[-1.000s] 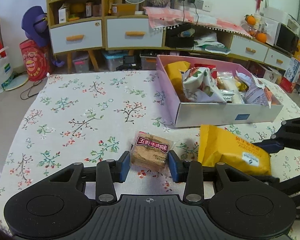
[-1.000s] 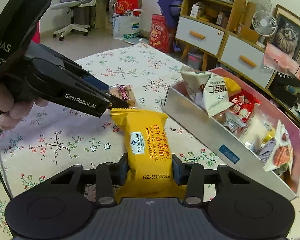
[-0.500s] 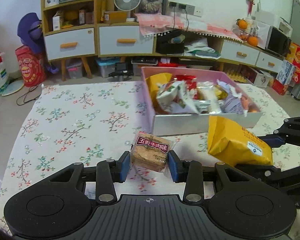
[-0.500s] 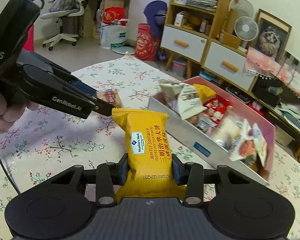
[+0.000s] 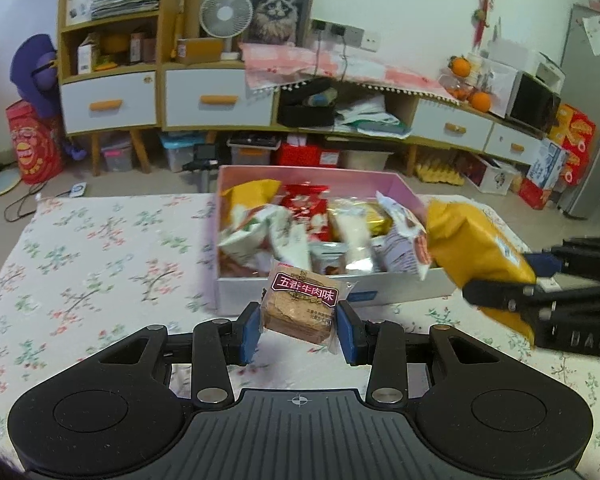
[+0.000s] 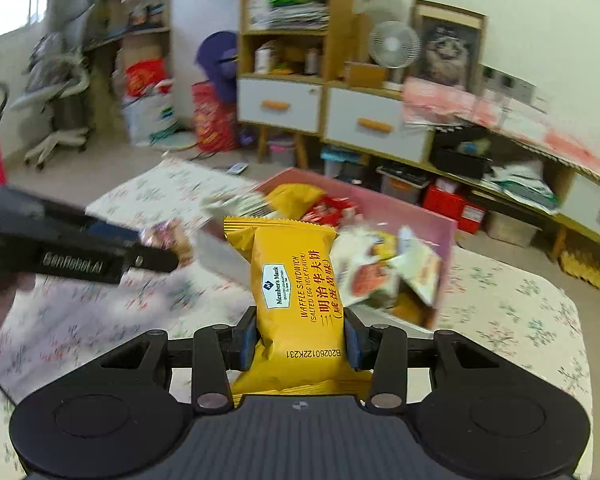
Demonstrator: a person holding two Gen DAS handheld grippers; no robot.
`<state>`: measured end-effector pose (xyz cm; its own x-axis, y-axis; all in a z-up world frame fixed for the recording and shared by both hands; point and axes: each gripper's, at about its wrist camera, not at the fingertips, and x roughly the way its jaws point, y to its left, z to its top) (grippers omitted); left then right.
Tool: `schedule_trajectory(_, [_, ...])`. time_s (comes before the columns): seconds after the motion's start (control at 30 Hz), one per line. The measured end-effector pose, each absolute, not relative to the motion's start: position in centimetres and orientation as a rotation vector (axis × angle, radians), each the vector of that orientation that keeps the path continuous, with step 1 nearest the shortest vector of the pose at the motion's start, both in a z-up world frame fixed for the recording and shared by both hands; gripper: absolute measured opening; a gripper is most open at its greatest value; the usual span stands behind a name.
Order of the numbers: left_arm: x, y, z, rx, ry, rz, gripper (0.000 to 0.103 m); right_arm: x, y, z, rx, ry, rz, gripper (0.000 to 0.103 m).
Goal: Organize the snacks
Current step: 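Lift and carry the beef cake and yellow waffle packets over the tray box, then open both grippers to drop the packets into the tray box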
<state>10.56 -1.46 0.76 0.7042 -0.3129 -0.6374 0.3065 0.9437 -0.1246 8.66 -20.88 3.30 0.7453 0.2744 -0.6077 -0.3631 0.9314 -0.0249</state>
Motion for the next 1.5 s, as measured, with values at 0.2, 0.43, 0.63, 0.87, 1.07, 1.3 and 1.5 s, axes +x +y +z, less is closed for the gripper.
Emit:
schedule_trajectory(0.2, [12.5,-4.1,1.0,0.035,0.701,-0.379,0.037,11.0,-22.8,3.3,-0.076,0.647,0.278,0.013])
schedule_trajectory(0.43, [15.9,-6.6,1.5,0.073,0.696,-0.410,0.037,15.4,-23.9,2.5,-0.021,0.683,0.227,0.013])
schedule_trajectory(0.63, [18.6,-8.0,0.5,0.116,0.710,-0.407,0.037,18.7,-24.7,2.1,0.062,0.703,0.226,0.013])
schedule_trajectory(0.87, [20.4,-7.9,-1.0,0.128,0.731,-0.392,0.037,21.5,-24.4,1.1,0.068,0.742,0.213,0.013])
schedule_trajectory(1.07, [21.1,-7.7,-1.5,0.123,0.730,-0.393,0.042,22.5,-24.2,0.3,0.067,0.756,0.207,0.013])
schedule_trajectory(1.3, [20.6,-7.5,-0.7,0.086,0.700,-0.393,0.075,22.4,-24.4,1.0,0.073,0.726,0.182,0.050])
schedule_trajectory(1.5, [18.7,-7.5,1.2,0.088,0.688,-0.383,0.088,20.9,-24.9,2.3,0.079,0.714,0.160,0.060])
